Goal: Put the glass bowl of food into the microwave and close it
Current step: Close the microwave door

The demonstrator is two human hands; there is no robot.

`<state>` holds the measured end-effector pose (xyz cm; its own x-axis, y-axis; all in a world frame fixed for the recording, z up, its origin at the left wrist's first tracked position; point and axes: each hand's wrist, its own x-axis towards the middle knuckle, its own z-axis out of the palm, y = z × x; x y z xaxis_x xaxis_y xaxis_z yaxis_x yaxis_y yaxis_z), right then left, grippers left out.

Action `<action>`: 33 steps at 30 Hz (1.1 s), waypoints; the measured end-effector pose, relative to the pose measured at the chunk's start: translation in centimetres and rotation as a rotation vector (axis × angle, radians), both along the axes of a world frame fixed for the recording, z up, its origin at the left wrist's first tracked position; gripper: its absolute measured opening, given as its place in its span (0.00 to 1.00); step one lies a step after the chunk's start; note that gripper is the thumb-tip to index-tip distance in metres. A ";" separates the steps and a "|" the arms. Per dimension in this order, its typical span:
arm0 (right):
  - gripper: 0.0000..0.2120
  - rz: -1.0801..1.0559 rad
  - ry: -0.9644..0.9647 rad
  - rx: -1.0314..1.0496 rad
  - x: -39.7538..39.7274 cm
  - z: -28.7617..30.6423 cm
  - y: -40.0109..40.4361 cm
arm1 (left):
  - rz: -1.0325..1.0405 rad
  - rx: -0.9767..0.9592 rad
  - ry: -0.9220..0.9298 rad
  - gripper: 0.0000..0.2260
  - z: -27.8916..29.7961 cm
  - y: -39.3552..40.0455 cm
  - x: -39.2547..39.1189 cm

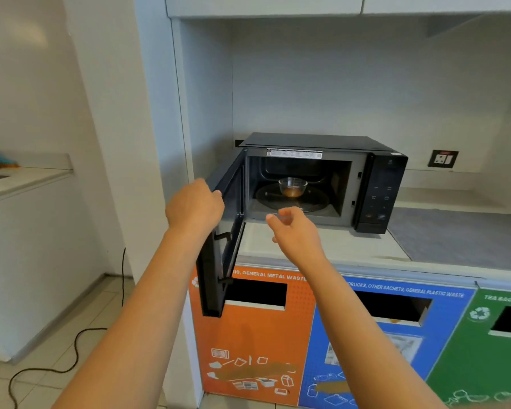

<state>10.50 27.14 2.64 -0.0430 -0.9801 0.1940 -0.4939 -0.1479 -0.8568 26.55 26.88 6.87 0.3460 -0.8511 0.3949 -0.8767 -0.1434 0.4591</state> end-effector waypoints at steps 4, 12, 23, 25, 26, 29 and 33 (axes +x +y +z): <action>0.24 0.063 -0.031 -0.156 0.7 1.3 1.5 | -0.136 -0.028 0.136 0.22 0.0 0.7 -2.3; 0.20 -0.088 0.145 -0.309 -0.4 2.8 1.3 | -0.421 0.019 0.357 0.23 -0.6 1.3 -5.0; 0.15 -0.465 0.692 -0.170 -8.4 5.0 -4.7 | -0.405 0.121 0.338 0.23 -1.7 -1.9 -7.1; 0.17 -0.496 0.775 -0.146 -10.2 5.1 -6.7 | -0.406 0.139 0.340 0.22 -2.0 -2.9 -7.7; 0.17 -0.500 0.795 -0.145 -11.1 5.0 -7.7 | -0.405 0.145 0.332 0.22 -2.1 -3.4 -7.9; 0.15 -0.486 0.825 -0.190 -13.4 4.3 -10.7 | -0.382 0.167 0.294 0.22 -2.4 -5.1 -8.5; 0.17 -0.471 0.851 -0.202 -16.1 3.8 -14.6 | -0.340 0.166 0.294 0.22 -2.7 -7.9 -9.5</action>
